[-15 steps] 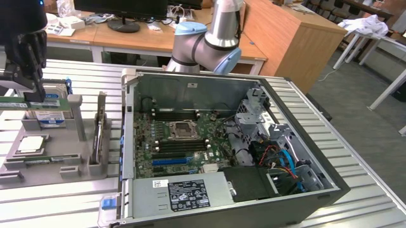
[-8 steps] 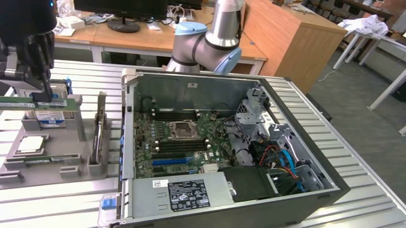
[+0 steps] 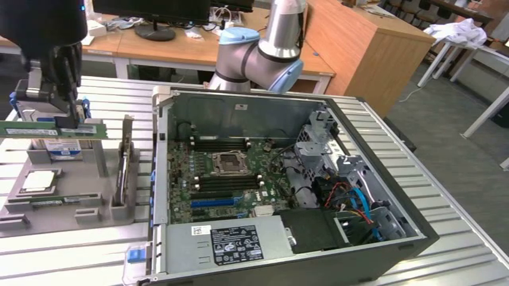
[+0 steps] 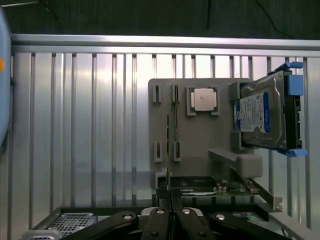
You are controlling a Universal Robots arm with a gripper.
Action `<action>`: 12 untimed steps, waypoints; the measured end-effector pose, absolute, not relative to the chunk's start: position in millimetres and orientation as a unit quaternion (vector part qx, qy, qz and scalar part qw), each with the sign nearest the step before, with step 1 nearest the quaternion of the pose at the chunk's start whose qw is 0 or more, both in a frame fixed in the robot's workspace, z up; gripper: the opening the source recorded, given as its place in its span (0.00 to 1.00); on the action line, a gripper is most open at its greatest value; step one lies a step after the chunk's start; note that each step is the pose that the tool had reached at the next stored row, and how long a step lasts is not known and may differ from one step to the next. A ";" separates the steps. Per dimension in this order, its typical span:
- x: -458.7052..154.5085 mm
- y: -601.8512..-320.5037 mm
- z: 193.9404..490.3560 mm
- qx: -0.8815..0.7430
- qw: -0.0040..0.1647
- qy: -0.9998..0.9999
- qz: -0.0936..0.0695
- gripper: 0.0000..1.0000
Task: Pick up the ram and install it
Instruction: 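Pick up the ram and move it above insertion slot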
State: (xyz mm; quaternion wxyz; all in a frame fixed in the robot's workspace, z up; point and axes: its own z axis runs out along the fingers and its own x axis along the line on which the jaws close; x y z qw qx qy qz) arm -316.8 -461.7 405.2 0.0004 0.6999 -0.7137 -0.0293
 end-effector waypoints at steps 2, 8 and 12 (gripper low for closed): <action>-313.2 -461.7 405.2 0.700 0.000 -0.714 -0.029 0.11; -302.0 -461.6 405.2 0.700 0.000 -0.714 -0.029 0.11; -294.0 -461.7 405.2 0.700 0.000 -0.714 -0.029 0.11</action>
